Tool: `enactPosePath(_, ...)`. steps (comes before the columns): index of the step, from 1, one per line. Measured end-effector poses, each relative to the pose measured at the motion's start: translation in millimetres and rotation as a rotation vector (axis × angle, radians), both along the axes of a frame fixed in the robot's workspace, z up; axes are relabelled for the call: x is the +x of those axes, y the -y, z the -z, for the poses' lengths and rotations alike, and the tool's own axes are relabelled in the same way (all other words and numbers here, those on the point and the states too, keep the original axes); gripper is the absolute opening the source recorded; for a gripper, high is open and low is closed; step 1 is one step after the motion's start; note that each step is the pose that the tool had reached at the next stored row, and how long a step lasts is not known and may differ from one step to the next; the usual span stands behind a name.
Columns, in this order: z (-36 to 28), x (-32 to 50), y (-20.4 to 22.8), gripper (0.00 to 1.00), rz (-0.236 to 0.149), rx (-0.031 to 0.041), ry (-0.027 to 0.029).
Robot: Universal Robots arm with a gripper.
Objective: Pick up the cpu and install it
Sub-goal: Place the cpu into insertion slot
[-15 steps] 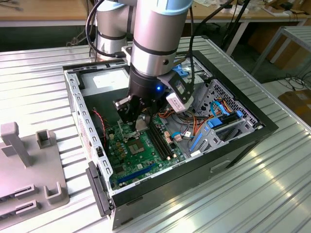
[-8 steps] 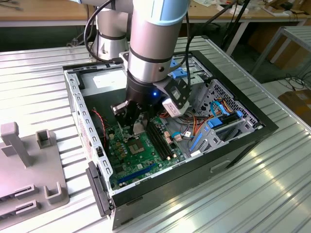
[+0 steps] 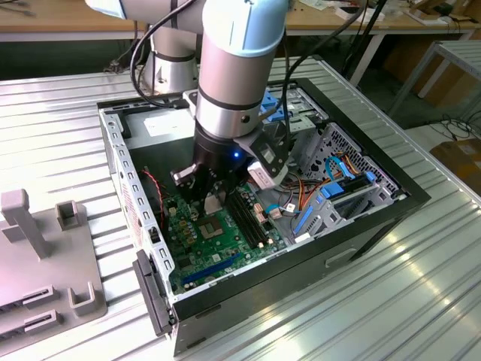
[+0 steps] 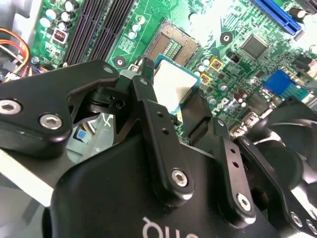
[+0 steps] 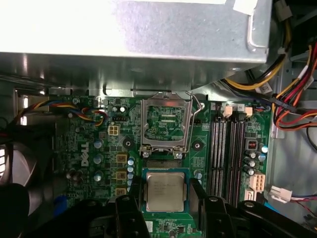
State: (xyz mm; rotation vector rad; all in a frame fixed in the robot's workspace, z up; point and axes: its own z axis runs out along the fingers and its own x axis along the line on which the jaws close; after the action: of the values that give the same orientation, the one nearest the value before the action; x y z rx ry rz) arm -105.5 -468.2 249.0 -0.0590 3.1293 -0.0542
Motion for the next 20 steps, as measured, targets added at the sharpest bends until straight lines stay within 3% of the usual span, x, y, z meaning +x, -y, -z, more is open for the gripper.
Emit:
enactPosePath(2,2.8,0.0,0.0,0.47,0.0,0.0002,0.0001)
enactPosePath(7,3.1,-0.1,0.0,0.47,0.0,0.0001,0.0)
enactPosePath(13,13.9,-0.2,-0.1,0.47,0.002,0.0001,-0.0013)
enactPosePath(20,17.4,-0.1,3.1,0.47,0.002,0.0003,-0.0014)
